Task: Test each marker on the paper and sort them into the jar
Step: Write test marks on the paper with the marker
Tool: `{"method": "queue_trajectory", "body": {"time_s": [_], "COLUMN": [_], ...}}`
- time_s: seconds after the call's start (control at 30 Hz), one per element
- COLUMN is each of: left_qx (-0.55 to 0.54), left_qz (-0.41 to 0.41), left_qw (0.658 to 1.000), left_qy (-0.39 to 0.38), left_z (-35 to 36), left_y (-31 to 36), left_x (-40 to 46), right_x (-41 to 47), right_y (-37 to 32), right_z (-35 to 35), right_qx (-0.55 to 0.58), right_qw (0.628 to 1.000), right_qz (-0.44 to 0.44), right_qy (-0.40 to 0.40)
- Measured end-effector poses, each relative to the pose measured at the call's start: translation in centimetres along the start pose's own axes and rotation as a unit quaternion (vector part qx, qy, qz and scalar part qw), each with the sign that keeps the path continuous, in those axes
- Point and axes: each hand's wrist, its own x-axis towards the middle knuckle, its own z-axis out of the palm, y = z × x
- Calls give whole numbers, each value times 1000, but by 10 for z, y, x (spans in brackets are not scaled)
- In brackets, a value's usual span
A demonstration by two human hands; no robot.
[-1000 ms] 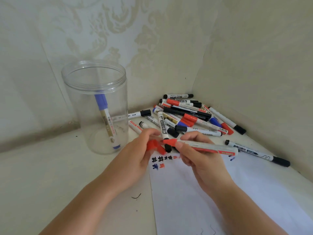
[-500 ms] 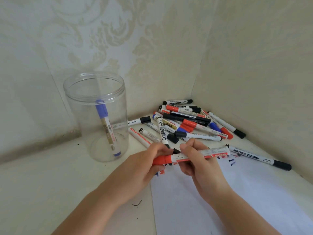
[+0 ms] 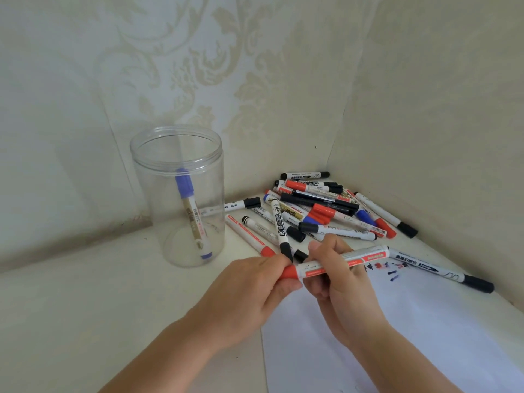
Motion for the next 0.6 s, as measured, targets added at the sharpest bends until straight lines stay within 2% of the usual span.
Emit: {"method": "queue_trajectory", "body": {"time_s": [0.17, 0.27, 0.33, 0.43, 0.5, 0.6], "left_qx": [-43, -124, -175, -215, -147, -33], "left_qz": [-25, -59, -69, -68, -39, -30], "left_qw": [998, 986, 964, 888, 850, 826], "left_qy": [25, 89, 189, 400, 505, 561], "left_z": [2, -10, -26, -60, -85, -120], "left_y": [6, 7, 7, 6, 8, 9], "left_x": [-1, 2, 4, 8, 11, 17], "right_x": [1, 6, 8, 12, 13, 15], "right_y": [-2, -4, -5, -3, -2, -2], "right_z": [-2, 0, -2, -13, -14, -10], "right_qx": [-10, -38, -57, -93, -112, -148], "right_qw": [1000, 998, 997, 996, 993, 988], "right_qz": [4, -3, 0, 15, 26, 23], "right_qy": [-19, -49, -44, 9, 15, 28]}}
